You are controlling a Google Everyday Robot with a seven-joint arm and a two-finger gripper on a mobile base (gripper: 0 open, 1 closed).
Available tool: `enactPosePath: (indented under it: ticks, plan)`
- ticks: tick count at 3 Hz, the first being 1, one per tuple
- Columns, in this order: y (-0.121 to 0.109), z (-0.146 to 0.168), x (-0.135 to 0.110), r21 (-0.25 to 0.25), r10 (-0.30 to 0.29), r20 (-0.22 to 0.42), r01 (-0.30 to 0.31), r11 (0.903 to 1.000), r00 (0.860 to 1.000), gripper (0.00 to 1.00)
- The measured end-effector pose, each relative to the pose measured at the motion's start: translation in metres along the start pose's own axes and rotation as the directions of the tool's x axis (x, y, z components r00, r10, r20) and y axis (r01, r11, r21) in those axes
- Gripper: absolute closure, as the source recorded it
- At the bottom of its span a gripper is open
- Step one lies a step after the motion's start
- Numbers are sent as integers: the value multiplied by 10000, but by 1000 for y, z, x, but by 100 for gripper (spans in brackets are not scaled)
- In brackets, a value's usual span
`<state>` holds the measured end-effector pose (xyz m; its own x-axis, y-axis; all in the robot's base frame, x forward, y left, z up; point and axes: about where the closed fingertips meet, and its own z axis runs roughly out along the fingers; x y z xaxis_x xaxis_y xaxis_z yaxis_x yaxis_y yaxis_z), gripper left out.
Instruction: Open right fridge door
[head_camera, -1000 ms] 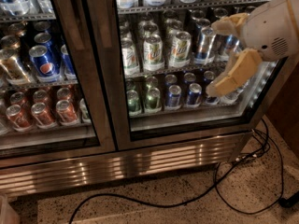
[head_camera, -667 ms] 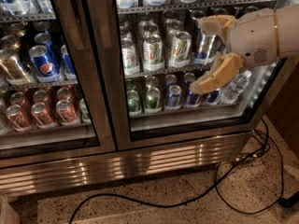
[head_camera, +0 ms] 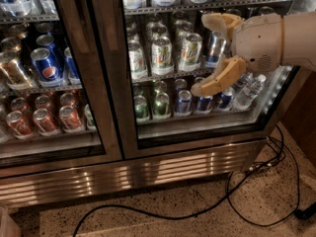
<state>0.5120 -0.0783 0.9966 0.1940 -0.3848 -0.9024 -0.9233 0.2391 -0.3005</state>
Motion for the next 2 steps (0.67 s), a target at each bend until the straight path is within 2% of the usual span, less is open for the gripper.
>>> enactPosePath:
  ticks: [1,2]
  plan:
    - [-2,36,-6,-609,-162,923,219,9979,9956,0]
    - [-8,68,-19,-1289,-297,1764,531,9902,9839,0]
